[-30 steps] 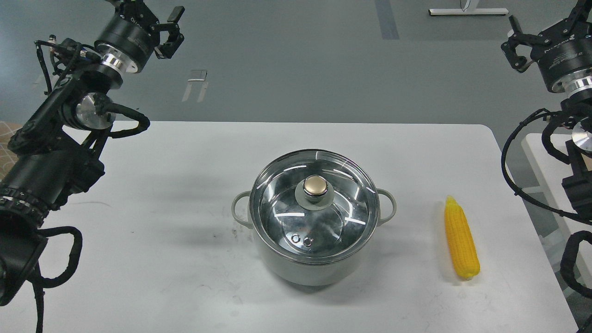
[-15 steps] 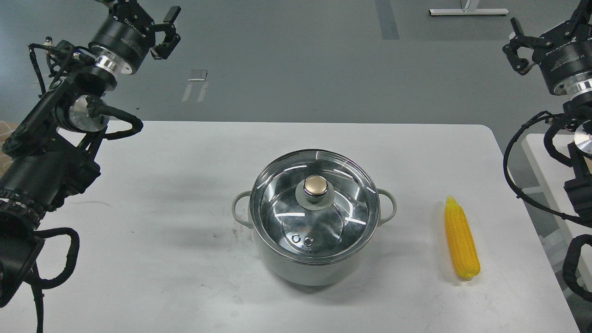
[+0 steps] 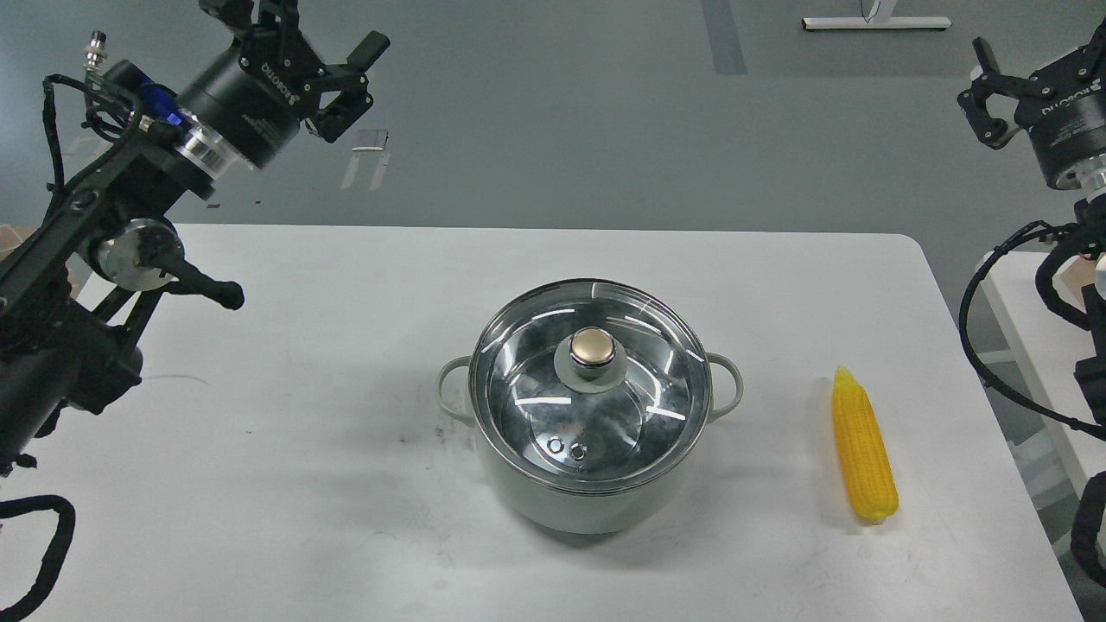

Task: Open pot and put corn in
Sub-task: 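Reach the left gripper over the pot toward the lid's wooden knob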

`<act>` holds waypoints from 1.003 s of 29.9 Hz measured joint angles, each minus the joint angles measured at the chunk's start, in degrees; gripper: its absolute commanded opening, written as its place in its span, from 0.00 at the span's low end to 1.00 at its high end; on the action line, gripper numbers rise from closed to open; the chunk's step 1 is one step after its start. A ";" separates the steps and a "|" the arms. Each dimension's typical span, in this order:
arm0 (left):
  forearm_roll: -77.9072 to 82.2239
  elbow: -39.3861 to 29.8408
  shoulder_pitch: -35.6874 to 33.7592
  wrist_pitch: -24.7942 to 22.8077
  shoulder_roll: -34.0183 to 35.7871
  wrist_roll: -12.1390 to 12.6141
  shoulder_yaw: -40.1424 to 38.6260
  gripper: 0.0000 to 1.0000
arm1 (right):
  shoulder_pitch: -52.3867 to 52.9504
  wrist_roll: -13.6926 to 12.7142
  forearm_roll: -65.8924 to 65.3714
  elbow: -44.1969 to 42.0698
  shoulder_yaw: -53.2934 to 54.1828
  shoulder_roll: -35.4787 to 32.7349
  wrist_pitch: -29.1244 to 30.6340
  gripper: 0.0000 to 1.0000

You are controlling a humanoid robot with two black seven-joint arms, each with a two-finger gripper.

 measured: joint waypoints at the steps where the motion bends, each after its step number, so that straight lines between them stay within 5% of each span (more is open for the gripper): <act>1: 3.17 -2.61 0.32 0.00 1.02 0.00 -0.07 0.96 | -0.35 0.00 0.00 0.44 0.04 -0.29 0.00 1.00; 8: 27.19 -18.24 0.97 -0.01 3.65 -0.58 -0.37 0.89 | -1.27 0.03 0.04 1.71 0.16 -1.00 0.00 1.00; 17: 58.67 -23.28 2.69 0.72 -0.05 -8.13 4.55 0.80 | -2.44 0.08 0.05 4.81 0.81 -1.36 0.00 1.00; 22: 74.35 -23.36 1.68 7.83 -0.73 -11.02 14.13 0.80 | -2.53 0.08 0.05 6.18 1.06 -2.73 0.00 1.00; 30: 82.47 -23.04 1.46 17.00 0.15 -11.86 25.76 0.75 | -2.81 0.04 0.07 6.74 1.23 -3.86 0.00 1.00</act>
